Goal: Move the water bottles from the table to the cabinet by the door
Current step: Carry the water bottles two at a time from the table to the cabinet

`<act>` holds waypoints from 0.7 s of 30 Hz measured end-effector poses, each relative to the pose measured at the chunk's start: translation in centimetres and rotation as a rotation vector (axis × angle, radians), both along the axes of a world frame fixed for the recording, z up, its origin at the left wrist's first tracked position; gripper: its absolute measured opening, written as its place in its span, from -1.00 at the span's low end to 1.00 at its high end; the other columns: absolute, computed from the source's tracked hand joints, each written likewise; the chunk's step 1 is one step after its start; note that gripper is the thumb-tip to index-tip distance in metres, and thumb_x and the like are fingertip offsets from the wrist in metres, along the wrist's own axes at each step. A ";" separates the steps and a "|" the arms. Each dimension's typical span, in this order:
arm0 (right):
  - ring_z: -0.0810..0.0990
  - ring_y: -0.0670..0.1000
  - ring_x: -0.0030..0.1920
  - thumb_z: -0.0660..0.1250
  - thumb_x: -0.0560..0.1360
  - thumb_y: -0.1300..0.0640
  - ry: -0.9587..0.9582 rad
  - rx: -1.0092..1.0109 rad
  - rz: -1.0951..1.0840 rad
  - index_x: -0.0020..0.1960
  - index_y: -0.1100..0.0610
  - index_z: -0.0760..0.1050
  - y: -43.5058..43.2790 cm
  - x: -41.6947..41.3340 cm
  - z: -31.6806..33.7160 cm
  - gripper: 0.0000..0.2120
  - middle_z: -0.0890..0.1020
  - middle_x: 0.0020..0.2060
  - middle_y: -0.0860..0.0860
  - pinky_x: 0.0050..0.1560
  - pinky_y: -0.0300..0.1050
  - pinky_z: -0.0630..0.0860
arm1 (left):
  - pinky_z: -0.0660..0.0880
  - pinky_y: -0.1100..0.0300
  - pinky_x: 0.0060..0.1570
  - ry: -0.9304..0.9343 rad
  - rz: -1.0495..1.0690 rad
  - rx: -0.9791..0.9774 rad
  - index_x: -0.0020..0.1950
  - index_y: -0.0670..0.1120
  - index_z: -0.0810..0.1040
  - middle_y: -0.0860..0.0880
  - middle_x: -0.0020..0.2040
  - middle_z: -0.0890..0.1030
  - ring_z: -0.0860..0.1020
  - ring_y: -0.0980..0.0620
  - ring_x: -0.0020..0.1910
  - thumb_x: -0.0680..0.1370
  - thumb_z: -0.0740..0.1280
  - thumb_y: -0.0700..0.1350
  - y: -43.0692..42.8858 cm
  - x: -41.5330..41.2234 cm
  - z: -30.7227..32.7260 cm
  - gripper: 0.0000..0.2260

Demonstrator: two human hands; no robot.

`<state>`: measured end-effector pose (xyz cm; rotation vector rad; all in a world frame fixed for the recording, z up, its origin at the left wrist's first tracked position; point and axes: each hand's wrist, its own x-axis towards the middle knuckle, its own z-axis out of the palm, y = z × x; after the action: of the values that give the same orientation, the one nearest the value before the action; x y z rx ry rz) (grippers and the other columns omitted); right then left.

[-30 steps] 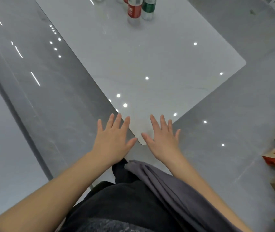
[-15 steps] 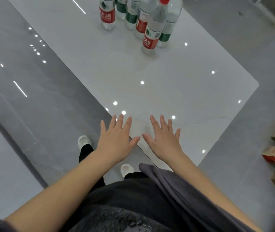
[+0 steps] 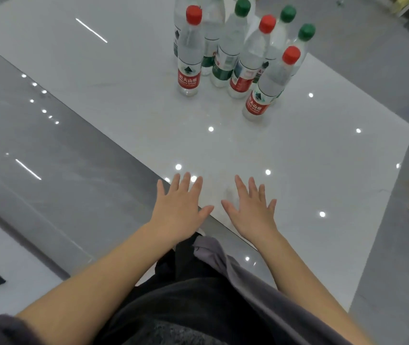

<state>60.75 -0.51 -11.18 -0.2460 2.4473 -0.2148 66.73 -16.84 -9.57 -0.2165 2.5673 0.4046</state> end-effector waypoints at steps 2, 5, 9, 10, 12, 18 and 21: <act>-0.27 0.16 0.56 0.01 0.62 -0.24 0.004 -0.001 -0.012 0.59 -0.10 -0.24 -1.4 -0.8 -0.2 -0.33 -0.20 0.59 0.04 0.48 0.31 -0.23 | -0.11 -0.22 0.49 -0.004 -0.002 0.003 0.59 -0.02 -0.12 -0.10 0.60 -0.08 -0.13 -0.11 0.57 0.62 -0.02 0.25 -1.8 -1.3 -0.3 -0.36; -0.26 0.17 0.56 0.01 0.62 -0.24 0.005 -0.001 -0.033 0.58 -0.10 -0.24 -3.1 -2.6 -0.7 -0.34 -0.20 0.59 0.04 0.48 0.32 -0.22 | -0.11 -0.22 0.49 -0.018 -0.003 0.008 0.60 -0.01 -0.11 -0.10 0.60 -0.08 -0.13 -0.11 0.57 0.62 -0.02 0.25 -4.0 -3.6 -0.9 -0.36; -0.24 0.17 0.57 0.03 0.62 -0.23 0.010 0.014 -0.090 0.58 -0.10 -0.21 -5.0 -5.7 -1.7 -0.34 -0.17 0.59 0.05 0.48 0.33 -0.19 | -0.11 -0.21 0.49 -0.036 -0.017 -0.009 0.59 -0.01 -0.10 -0.09 0.60 -0.08 -0.12 -0.11 0.57 0.62 -0.02 0.25 -6.8 -7.1 -1.6 -0.37; -0.23 0.17 0.57 0.04 0.62 -0.22 0.007 0.006 -0.114 0.58 -0.10 -0.21 -5.5 -6.8 -2.0 -0.34 -0.17 0.59 0.05 0.48 0.33 -0.19 | -0.10 -0.21 0.49 -0.039 -0.016 -0.008 0.59 -0.01 -0.10 -0.09 0.60 -0.07 -0.11 -0.11 0.57 0.62 -0.01 0.25 -7.6 -8.1 -1.8 -0.37; -0.23 0.18 0.57 0.06 0.61 -0.21 0.001 -0.002 -0.158 0.58 -0.10 -0.20 -6.5 -9.2 -2.6 -0.33 -0.17 0.59 0.06 0.48 0.33 -0.19 | -0.09 -0.20 0.49 -0.053 -0.016 -0.019 0.59 -0.01 -0.10 -0.09 0.60 -0.07 -0.10 -0.11 0.58 0.62 -0.01 0.25 -9.3 -10.4 -2.3 -0.37; -0.20 0.18 0.57 0.07 0.61 -0.20 -0.003 0.012 -0.206 0.58 -0.10 -0.19 -9.8 -15.0 -3.2 -0.33 -0.14 0.59 0.07 0.48 0.33 -0.16 | -0.08 -0.21 0.48 -0.083 -0.062 0.001 0.59 -0.02 -0.08 -0.09 0.60 -0.05 -0.09 -0.12 0.57 0.62 0.00 0.24 -13.2 -16.6 -3.6 -0.37; -0.21 0.18 0.57 0.07 0.61 -0.20 -0.031 0.038 -0.231 0.59 -0.10 -0.19 -10.8 -16.3 -3.2 -0.33 -0.15 0.59 0.06 0.48 0.33 -0.16 | -0.04 -0.21 0.48 -0.074 -0.074 0.018 0.58 -0.03 -0.04 -0.10 0.60 -0.03 -0.07 -0.11 0.57 0.62 0.01 0.23 -14.3 -18.8 -4.4 -0.38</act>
<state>44.45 -11.33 -14.34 0.0567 2.4438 -0.2701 47.96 -31.12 -13.99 -0.1272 2.4895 0.3850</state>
